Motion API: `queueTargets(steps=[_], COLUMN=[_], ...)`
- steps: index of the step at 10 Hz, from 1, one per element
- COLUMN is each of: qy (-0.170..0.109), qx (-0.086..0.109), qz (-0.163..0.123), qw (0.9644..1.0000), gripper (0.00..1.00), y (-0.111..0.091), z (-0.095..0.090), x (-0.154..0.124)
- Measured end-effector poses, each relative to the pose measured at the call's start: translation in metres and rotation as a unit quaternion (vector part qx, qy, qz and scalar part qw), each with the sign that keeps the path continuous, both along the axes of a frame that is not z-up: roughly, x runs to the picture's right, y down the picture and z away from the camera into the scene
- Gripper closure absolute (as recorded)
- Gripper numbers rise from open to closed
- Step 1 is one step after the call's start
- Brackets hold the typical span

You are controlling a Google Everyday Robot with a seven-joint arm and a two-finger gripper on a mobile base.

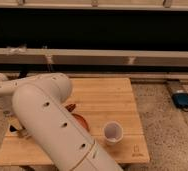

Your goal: Place the eraser on the white sponge

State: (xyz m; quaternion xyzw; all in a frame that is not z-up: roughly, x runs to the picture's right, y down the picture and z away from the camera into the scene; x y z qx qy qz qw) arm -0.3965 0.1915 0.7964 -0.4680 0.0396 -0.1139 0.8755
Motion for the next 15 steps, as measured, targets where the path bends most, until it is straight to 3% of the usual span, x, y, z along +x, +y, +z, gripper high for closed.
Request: queueTargets(steps=[5, 8, 10, 12, 15], qy=[0.005, -0.009, -0.026, -0.046, -0.058], qx=[-0.002, -0.007, -0.003, 0.002, 0.007], qz=[0.013, 0.052, 0.094, 0.135, 0.149], qw=[0.9999, 0.9986, 0.9953, 0.9898, 0.9872], gripper=[0.2, 0.2, 0.2, 0.2, 0.2], y=[-0.005, -0.022, -0.045, -0.065, -0.073], z=[0.0, -0.01, -0.024, -0.033, -0.039], x=[0.007, 0.014, 0.026, 0.04, 0.043])
